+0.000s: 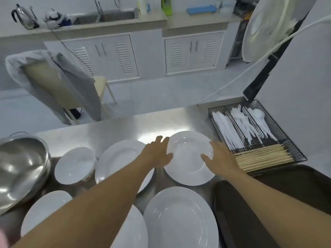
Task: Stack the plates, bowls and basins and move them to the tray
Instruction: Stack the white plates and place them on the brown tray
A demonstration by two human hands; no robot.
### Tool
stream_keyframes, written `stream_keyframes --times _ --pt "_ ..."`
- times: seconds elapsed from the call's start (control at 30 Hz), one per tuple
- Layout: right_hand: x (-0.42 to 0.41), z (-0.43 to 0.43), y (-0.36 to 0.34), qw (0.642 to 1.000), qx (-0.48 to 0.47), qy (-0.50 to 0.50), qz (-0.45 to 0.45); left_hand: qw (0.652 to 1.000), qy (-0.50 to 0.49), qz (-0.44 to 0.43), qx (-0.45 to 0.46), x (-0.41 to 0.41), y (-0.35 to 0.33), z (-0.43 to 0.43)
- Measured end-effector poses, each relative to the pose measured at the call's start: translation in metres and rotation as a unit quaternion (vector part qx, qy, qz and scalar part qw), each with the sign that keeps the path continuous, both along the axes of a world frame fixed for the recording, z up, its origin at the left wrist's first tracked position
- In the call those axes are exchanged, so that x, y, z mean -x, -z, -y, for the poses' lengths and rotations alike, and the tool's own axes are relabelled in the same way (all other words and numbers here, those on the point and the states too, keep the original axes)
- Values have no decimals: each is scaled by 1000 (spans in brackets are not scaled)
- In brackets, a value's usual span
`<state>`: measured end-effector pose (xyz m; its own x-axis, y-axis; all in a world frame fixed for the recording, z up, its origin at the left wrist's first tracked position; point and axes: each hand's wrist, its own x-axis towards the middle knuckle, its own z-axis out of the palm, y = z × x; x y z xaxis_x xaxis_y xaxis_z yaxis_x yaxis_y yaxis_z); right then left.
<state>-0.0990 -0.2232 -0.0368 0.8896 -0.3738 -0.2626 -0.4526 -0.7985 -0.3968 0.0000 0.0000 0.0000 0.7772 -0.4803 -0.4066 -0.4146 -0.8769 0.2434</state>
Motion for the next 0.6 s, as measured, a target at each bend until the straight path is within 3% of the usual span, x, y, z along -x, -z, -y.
stream_keyframes --times 0.2,0.6 --pt "3 5 28 999 -23 17 -43 998 -4 -44 -54 -1 30 4" --pt "-3 7 33 998 -59 26 14 993 -55 -96 47 3 36 1"
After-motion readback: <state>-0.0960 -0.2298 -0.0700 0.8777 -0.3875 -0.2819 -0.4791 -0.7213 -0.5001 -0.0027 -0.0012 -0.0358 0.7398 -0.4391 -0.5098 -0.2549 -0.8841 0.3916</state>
